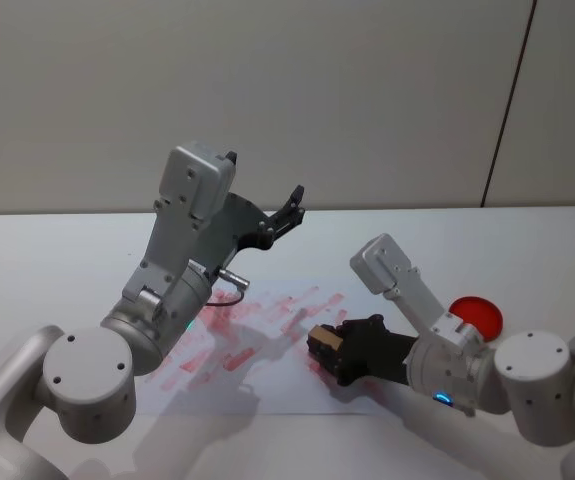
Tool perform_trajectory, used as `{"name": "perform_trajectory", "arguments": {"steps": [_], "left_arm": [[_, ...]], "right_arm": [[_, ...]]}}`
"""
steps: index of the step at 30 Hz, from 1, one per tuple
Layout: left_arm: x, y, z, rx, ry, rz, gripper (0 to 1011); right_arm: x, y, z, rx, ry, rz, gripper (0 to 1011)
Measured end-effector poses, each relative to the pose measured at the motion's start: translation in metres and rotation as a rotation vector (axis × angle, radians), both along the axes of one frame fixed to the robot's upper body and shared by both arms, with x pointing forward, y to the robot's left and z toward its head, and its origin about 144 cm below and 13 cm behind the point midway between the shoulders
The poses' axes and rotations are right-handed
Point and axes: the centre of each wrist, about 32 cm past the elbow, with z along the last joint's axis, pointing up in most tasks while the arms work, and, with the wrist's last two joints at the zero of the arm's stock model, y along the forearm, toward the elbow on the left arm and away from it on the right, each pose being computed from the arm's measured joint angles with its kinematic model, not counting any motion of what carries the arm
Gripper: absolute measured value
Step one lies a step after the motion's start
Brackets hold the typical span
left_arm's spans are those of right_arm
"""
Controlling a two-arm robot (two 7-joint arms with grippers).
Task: Use the one hand to pick up the stamp and affix it onto the A4 paper.
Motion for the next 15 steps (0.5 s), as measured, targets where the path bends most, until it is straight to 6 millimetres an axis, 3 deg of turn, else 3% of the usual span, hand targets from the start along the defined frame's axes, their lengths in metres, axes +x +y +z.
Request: {"name": "perform_trajectory", "arguments": {"steps": [15], "left_arm": [[0.0, 0.0, 0.0, 0.0, 0.0, 0.0, 1002]], "right_arm": [[0.0061, 0.0001, 0.0029, 0.031, -0.01, -0.028, 220]]}}
